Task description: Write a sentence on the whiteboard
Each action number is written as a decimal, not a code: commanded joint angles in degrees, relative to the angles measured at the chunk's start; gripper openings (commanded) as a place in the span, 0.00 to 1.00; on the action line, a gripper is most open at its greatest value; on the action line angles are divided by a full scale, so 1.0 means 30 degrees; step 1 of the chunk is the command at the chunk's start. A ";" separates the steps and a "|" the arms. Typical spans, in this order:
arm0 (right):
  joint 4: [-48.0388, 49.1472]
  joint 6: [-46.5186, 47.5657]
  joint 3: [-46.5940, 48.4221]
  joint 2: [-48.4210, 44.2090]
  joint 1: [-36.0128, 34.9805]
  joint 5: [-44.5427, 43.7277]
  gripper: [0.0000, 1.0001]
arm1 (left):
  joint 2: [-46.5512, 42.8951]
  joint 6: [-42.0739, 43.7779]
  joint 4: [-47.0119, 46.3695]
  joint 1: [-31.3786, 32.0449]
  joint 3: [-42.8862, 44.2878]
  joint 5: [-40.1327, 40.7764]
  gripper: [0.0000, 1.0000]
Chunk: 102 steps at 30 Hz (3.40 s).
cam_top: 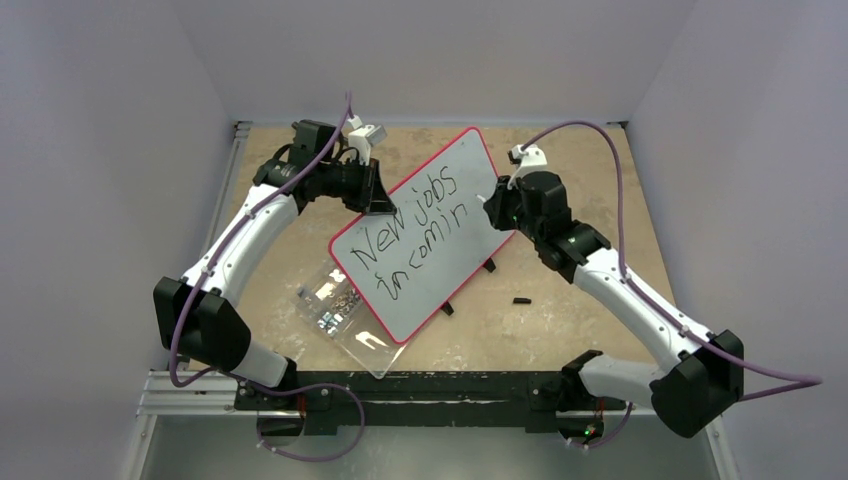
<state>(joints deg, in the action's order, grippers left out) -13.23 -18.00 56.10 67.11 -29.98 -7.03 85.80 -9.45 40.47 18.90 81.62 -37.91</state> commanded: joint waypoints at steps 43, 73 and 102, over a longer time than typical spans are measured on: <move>0.2201 0.0124 0.1412 0.2871 0.1264 0.2913 0.00 | -0.0516 0.1364 -0.0581 0.0015 0.0360 0.1200 0.00; 0.1226 -0.0129 0.1911 0.3497 0.1262 0.1165 0.00 | -0.0621 0.1360 -0.0573 0.0030 0.0331 0.1212 0.00; 0.1338 -0.0377 -0.0500 0.3040 0.1272 0.1873 0.00 | -0.0694 0.1364 -0.0597 0.0030 0.0345 0.1182 0.00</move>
<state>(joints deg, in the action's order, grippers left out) -9.30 -18.46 56.86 77.06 -25.85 -3.46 85.80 -11.00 41.21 18.79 81.62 -37.12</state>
